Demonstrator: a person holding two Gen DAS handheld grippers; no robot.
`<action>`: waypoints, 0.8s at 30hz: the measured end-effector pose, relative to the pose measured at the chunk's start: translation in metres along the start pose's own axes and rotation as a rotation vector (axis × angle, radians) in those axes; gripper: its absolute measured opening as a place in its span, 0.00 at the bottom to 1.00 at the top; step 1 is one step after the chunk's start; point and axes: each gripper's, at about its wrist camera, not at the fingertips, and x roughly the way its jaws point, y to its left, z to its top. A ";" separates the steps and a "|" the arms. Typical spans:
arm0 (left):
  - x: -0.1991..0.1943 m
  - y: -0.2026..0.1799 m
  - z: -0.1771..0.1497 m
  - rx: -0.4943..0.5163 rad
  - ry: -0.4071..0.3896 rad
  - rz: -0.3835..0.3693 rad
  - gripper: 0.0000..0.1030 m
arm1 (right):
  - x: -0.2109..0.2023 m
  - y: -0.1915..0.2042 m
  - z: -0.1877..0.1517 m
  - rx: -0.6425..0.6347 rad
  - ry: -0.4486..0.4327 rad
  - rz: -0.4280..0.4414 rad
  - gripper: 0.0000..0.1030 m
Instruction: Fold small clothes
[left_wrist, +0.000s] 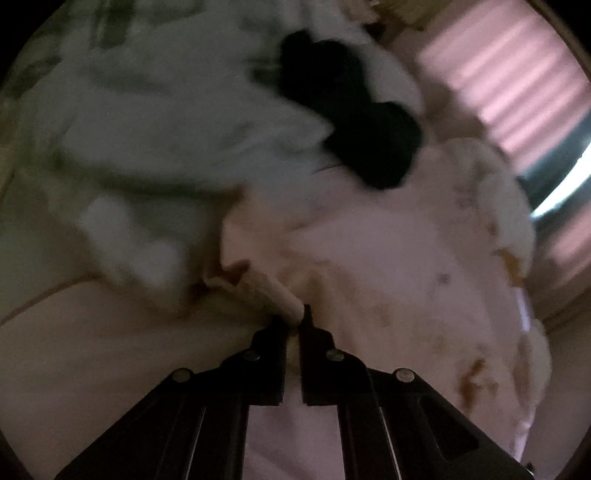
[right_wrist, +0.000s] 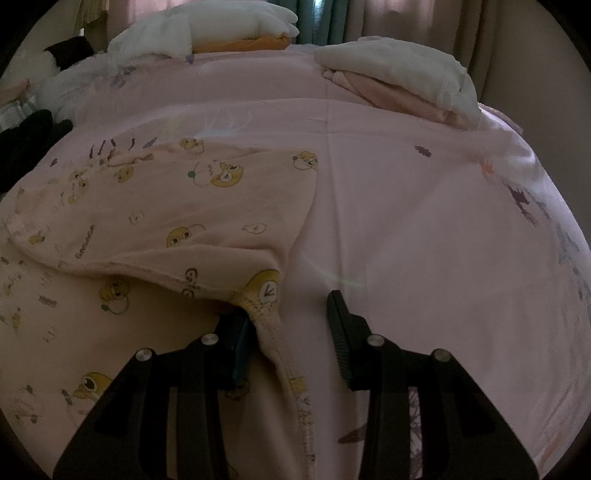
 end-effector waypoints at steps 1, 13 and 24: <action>-0.007 -0.010 0.001 0.008 -0.015 -0.031 0.03 | 0.000 -0.001 0.000 0.003 0.000 0.003 0.37; -0.026 -0.161 -0.022 0.330 -0.079 -0.178 0.03 | 0.000 -0.005 0.000 0.033 -0.003 0.039 0.37; 0.017 -0.359 -0.155 0.661 -0.009 -0.437 0.03 | 0.000 -0.011 -0.001 0.071 -0.012 0.082 0.37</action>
